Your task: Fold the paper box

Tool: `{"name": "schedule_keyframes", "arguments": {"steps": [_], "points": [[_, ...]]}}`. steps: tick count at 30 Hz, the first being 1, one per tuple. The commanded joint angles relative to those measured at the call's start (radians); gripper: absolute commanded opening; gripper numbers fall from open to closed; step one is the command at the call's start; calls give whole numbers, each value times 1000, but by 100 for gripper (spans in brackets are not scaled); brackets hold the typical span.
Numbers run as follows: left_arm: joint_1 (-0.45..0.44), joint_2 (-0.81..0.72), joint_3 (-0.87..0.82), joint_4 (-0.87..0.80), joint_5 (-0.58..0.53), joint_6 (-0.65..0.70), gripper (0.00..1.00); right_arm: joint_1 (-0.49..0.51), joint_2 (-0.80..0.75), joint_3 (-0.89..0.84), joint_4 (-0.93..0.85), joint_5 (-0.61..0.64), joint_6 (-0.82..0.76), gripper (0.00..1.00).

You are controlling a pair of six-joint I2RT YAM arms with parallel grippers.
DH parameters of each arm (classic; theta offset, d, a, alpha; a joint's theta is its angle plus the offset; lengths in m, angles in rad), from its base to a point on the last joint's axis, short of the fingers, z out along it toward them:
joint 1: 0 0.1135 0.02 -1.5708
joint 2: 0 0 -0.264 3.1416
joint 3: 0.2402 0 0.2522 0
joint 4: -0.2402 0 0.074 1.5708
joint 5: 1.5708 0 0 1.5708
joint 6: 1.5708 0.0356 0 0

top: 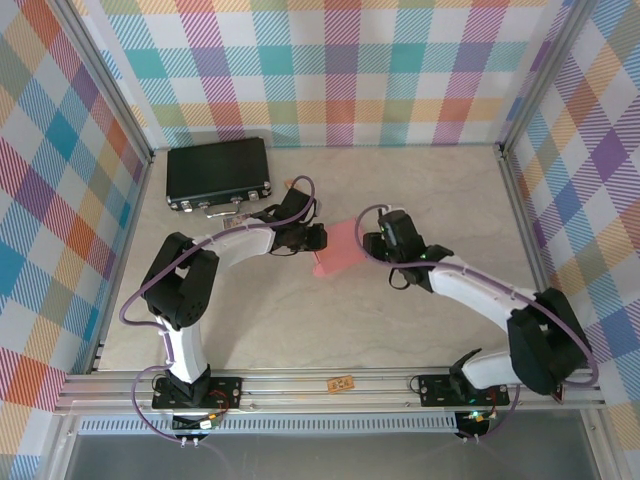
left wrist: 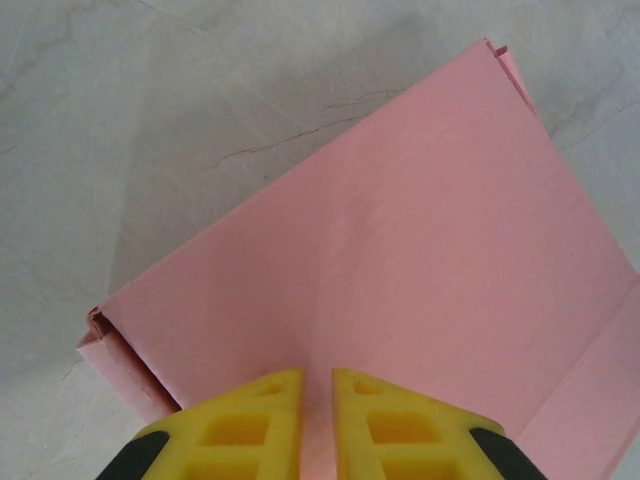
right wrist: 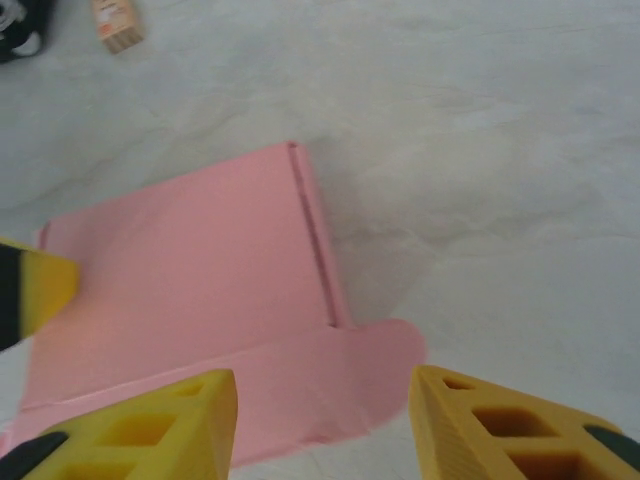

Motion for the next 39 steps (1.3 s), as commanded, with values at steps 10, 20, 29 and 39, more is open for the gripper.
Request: {"name": "schedule_keyframes", "arguments": {"steps": [10,20,29,39], "points": [[-2,22,7,-32,-3,14,15,-6,262,161,-79,-251,-41,25],[-11,-5,-48,-31,-15,-24,15,-10,372,203,-139,-198,-26,23],[-40,-74,-127,-67,-23,-124,15,-17,377,260,-207,-111,-104,27],[-45,-200,-91,-98,-32,-141,23,-43,240,266,-233,-171,-82,36]]}}
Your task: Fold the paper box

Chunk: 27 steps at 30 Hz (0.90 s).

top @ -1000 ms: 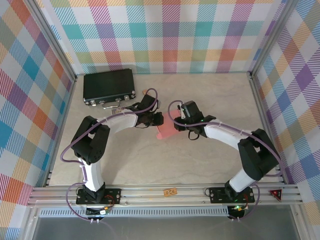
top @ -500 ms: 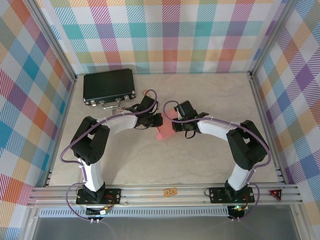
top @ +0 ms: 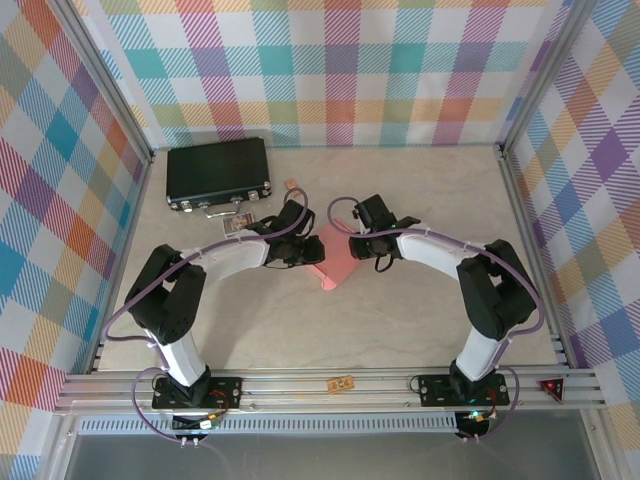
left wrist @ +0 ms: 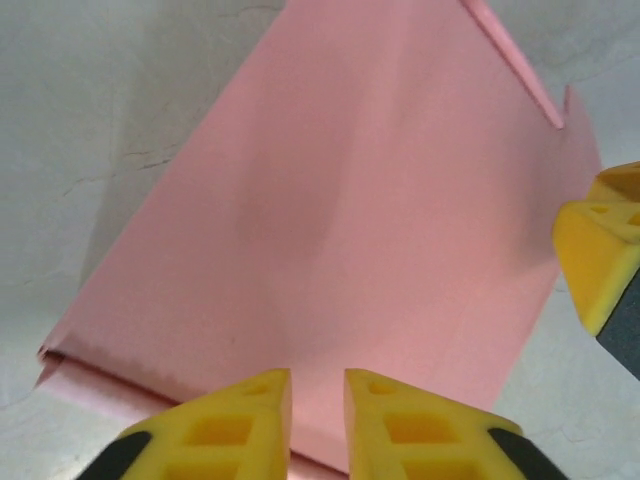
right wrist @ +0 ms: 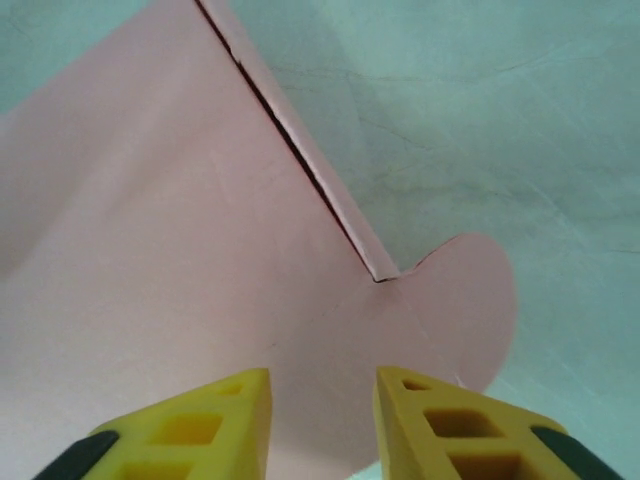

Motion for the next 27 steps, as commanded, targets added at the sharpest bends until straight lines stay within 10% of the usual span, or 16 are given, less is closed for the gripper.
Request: {"name": "schedule_keyframes", "arguments": {"steps": [1,8,15,27], "points": [[9,-66,39,-54,-28,9,25,-21,-99,-19,-14,-49,34,38],[84,-32,96,-76,-118,166,34,-77,-242,-195,66,-140,149,53],[129,94,141,-5,52,328,41,-108,-290,-337,184,-283,213,57],[129,96,5,138,207,192,33,-135,-157,-362,367,-430,274,56]]}}
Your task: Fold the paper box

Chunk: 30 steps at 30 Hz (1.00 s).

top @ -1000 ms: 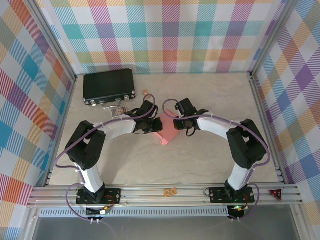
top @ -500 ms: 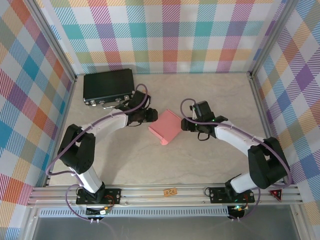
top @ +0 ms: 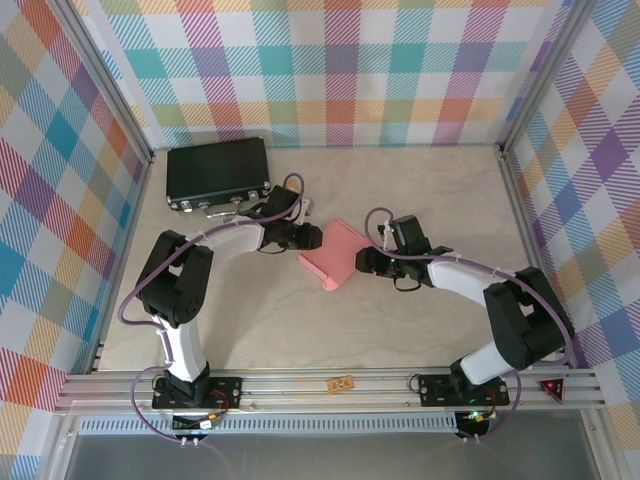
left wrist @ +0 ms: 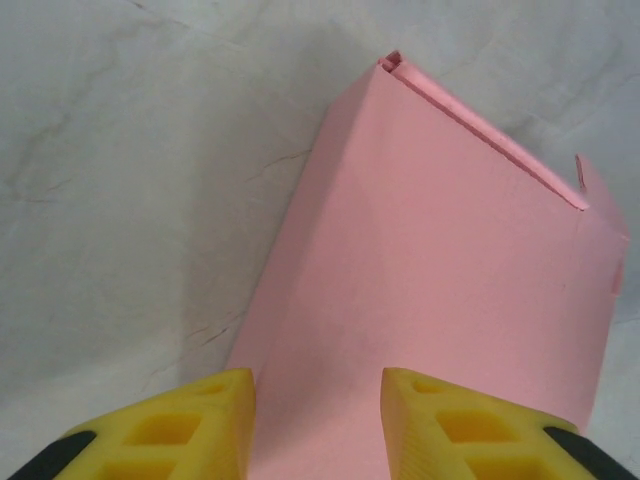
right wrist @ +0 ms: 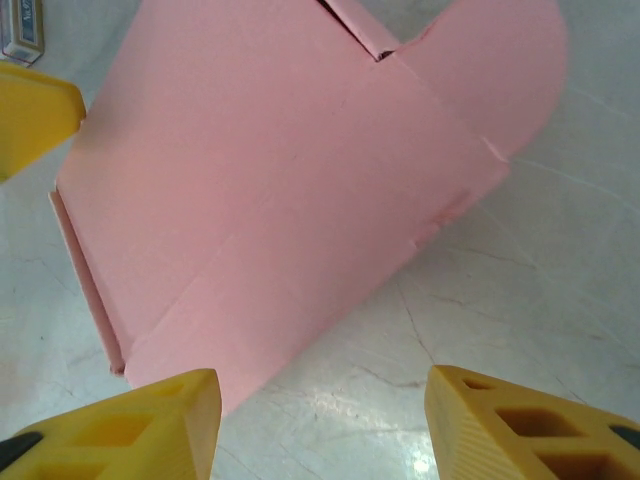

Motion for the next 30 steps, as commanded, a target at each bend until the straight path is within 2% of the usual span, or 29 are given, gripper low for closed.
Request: {"name": "schedule_keyframes", "arguments": {"steps": [1,8,14,23,30], "points": [[-2,-47,-80,50,60,-85,32,-17,46,16,68,-56,28,56],[-49,-156,-244,141,51,-225,30,-56,116,72,78,-104,5,56],[-73,-244,-327,176,-3,-304,31,-94,132,85,75,-160,-9,57],[-68,-188,-270,162,-35,-227,37,-121,110,17,165,-346,20,58],[-66,-128,-228,181,-2,-211,37,-121,118,-36,237,-381,61,58]]}}
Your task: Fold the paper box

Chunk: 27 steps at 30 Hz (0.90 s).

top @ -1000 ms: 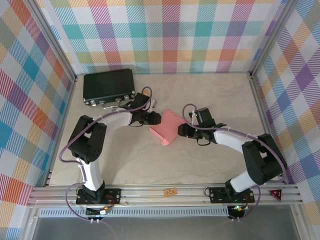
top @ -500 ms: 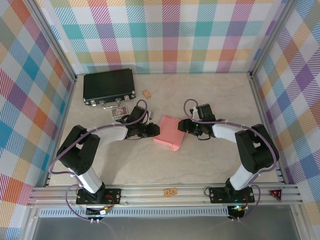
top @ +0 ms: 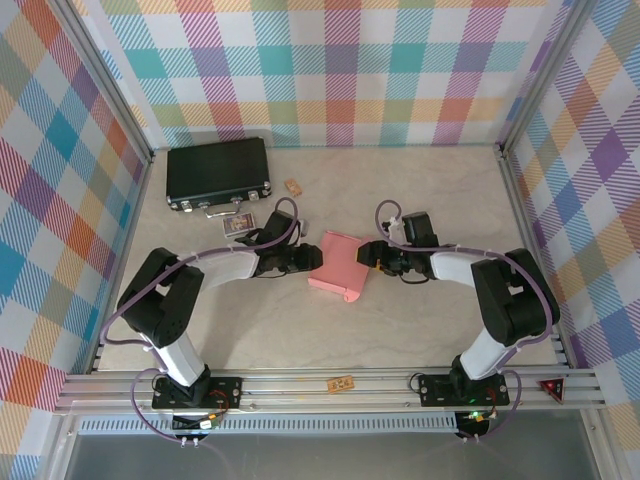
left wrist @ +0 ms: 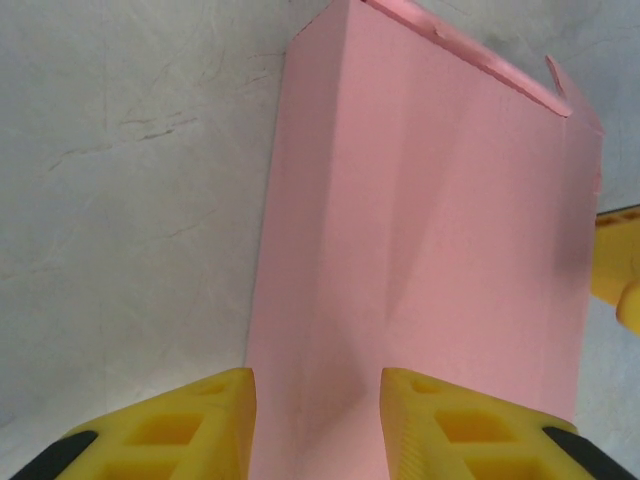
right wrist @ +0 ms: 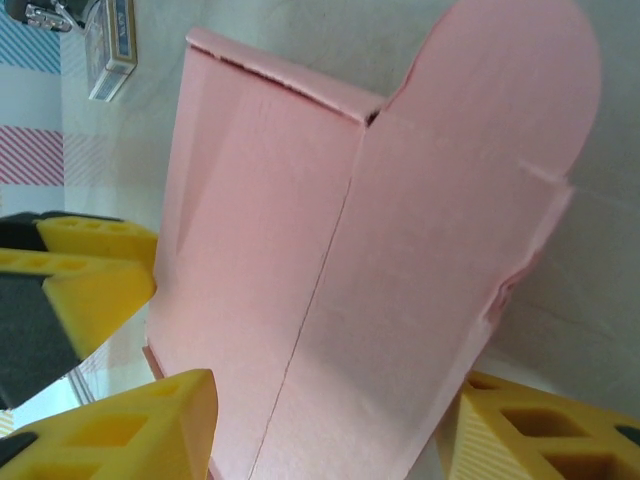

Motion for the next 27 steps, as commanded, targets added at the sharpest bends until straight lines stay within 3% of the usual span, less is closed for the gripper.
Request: {"name": "schedule_keyframes", "arguments": {"steps": [1,7,27], "points": [[3,22,29,25,22,23,37,-2,-3,-29,89,-79,31,58],[3,30,11,57,40,2,35,0,24,-63,261,-189,92,56],[3,95,19,113,122,-34,32,67,175,-6,429,-295,191,54]]}}
